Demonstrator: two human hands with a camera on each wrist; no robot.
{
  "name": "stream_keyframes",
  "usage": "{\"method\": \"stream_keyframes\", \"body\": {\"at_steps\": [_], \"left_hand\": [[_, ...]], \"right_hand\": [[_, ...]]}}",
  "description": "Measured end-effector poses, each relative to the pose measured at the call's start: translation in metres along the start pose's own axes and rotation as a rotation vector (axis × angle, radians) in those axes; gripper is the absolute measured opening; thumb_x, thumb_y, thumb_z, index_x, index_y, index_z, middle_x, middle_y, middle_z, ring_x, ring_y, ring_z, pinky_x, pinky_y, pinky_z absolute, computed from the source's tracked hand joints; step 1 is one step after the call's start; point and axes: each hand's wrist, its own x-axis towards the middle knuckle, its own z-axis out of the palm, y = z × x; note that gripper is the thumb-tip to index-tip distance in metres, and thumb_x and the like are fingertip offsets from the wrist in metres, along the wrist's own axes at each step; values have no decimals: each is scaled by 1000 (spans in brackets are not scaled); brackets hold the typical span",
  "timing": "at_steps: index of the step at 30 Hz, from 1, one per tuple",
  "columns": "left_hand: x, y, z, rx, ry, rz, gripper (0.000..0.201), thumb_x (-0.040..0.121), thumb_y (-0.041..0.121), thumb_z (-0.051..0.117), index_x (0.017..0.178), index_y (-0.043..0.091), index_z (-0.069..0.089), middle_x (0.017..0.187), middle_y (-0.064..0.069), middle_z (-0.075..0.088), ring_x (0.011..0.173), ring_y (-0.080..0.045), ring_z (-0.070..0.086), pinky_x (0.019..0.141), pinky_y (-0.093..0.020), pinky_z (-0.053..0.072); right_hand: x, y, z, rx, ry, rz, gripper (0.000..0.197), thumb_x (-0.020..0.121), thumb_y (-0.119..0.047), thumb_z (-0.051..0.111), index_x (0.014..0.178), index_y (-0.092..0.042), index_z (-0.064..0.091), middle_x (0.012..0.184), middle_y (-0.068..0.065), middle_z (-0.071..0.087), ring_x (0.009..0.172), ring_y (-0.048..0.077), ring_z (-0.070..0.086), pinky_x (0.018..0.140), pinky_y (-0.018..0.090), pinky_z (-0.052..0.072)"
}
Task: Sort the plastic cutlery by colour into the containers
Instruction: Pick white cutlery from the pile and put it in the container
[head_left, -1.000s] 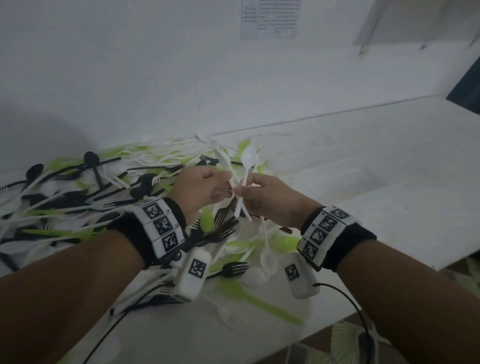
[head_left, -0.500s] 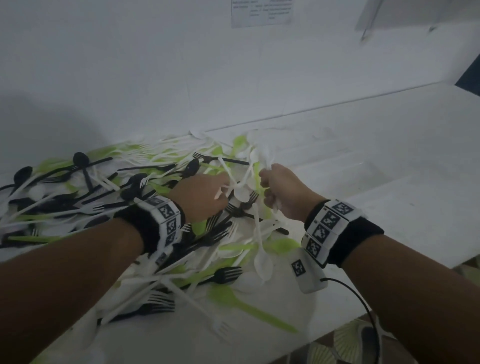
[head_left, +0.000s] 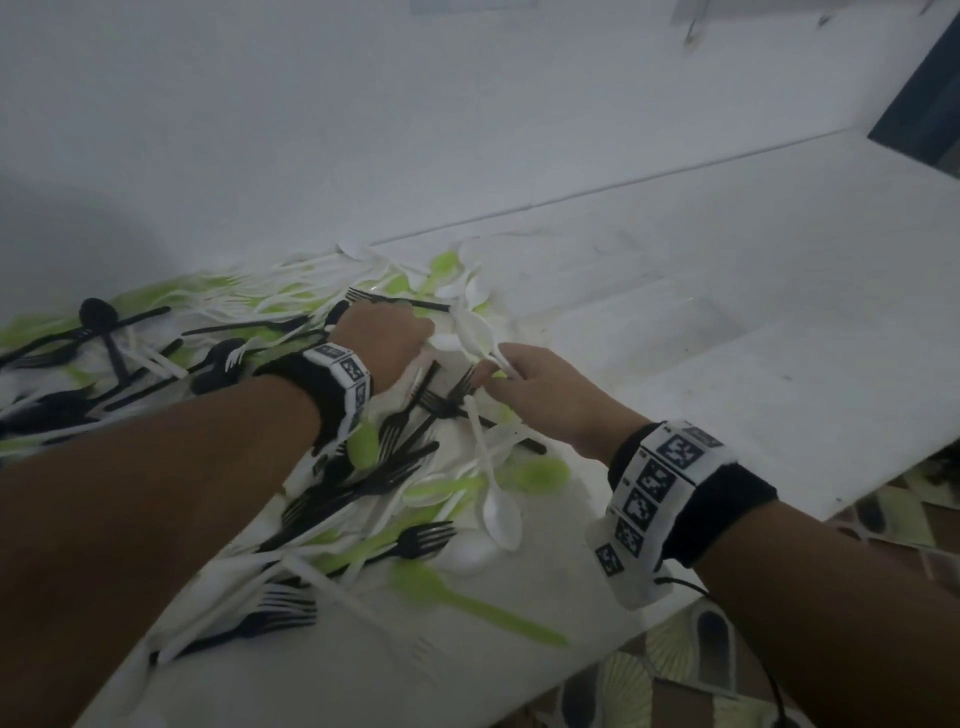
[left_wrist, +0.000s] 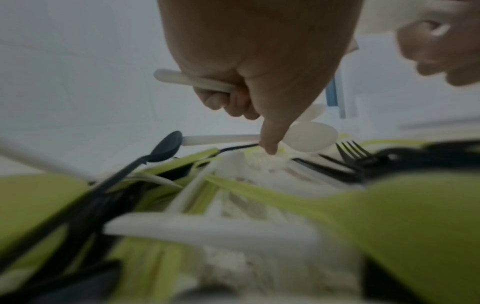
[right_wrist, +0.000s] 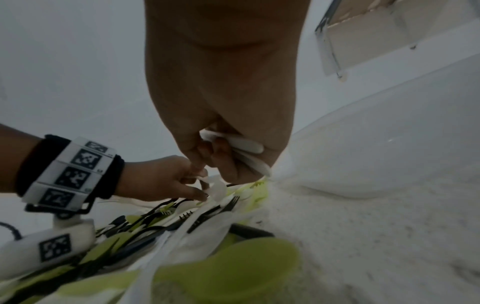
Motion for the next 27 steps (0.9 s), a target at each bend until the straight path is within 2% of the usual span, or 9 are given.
{"method": "stream_keyframes", "body": {"at_steps": [2,4,6,8,10,15,19,22,27], "left_hand": [[-5,-13,-1,-68,75,-32,27,104,32,43,117,16,60,108,-12,57,92,-35,62,78,-41,44],[-14,-26,-2,-103,154,-80,31,103,34,43,116,12,60,107,-17,55,89,-37,58,79,-44,43],[-26,-40,-2,-163,201,-146,33,102,34,45,108,5,60,104,-22,54,88,-39,55,80,-47,44],[-39,-53,1,-283,213,-222,33,103,32,45,104,1,57,102,-26,53,90,-42,54,80,-50,45],[-54,-62,3,-454,212,-260,29,106,28,41,105,0,51,96,-26,55,87,-42,55,76,-50,46],[-104,-72,5,-671,237,-332,14,109,20,36,103,8,38,61,-12,49,53,-30,47,51,-37,30],[-139,-75,8,-729,242,-423,17,107,20,41,97,7,42,65,-16,54,58,-34,52,55,-40,35],[-161,-71,8,-740,187,-482,23,107,28,42,100,8,49,72,-14,59,64,-33,56,60,-43,43],[-198,-43,1,-769,102,-283,14,105,28,40,95,19,45,79,-15,65,68,-34,60,57,-45,43]], "right_hand": [[-5,1,-6,-93,-57,-58,16,95,-17,56,92,-25,70,78,-6,59,62,3,49,62,22,41],[-13,0,-11,-210,-230,-129,34,90,-8,60,88,-41,68,73,-11,56,57,-3,48,56,12,37],[-19,-1,-8,-392,-403,-181,53,85,-3,62,80,-56,63,73,-13,53,63,-2,49,58,12,38],[-21,0,0,-577,-473,-193,50,84,-2,61,97,-49,71,85,-12,54,79,8,52,71,21,44],[-19,1,8,-636,-439,-214,33,87,-7,65,105,-32,73,88,-13,52,86,13,51,74,29,42],[-7,-2,23,-684,-344,-307,6,92,-30,74,94,-24,71,89,-3,51,83,16,52,70,32,39],[3,-7,26,-569,-201,-299,19,90,-36,77,100,-19,74,101,5,54,88,21,55,79,39,48],[12,-10,25,-549,45,-270,28,97,-42,66,85,-18,59,92,1,51,80,18,50,70,35,41],[11,-7,17,-583,144,-115,41,104,-39,49,72,-17,37,69,-1,49,65,19,47,58,36,29]]}}
